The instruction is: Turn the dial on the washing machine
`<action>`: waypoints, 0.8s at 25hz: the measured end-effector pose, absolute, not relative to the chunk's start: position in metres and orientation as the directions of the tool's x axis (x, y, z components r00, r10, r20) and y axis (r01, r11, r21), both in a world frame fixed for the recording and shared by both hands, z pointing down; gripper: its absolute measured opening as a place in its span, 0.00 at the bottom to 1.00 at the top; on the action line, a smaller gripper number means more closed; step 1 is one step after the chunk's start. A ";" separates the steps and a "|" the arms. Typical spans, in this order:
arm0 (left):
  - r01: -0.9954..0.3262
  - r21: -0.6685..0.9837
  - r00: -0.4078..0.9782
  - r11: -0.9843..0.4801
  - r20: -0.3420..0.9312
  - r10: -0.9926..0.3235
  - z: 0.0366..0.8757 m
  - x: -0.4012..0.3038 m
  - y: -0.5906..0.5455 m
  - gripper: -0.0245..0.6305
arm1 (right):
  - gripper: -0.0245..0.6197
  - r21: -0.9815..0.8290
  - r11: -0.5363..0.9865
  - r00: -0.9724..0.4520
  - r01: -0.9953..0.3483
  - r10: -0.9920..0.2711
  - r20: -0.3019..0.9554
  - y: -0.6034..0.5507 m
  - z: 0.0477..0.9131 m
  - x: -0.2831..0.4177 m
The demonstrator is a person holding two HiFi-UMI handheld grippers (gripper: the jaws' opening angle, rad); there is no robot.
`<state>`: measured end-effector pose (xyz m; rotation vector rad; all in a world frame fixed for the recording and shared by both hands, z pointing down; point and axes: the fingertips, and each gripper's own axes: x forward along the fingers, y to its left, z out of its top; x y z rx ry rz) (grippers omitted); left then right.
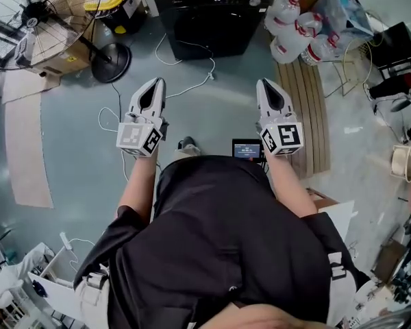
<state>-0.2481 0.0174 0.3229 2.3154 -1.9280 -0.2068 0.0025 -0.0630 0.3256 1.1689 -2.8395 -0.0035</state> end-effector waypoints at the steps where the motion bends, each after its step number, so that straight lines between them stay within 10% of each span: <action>1: -0.970 0.177 0.164 -0.166 -0.026 -0.986 0.320 -0.239 0.022 0.03 | 0.04 0.025 0.711 -0.708 -0.703 -0.703 0.070 -0.058 0.325 0.015; 20: -0.982 0.173 0.075 -0.071 0.017 -0.997 0.320 -0.078 0.119 0.03 | 0.04 -0.066 0.721 -0.724 -0.690 -0.687 0.066 0.015 0.337 0.176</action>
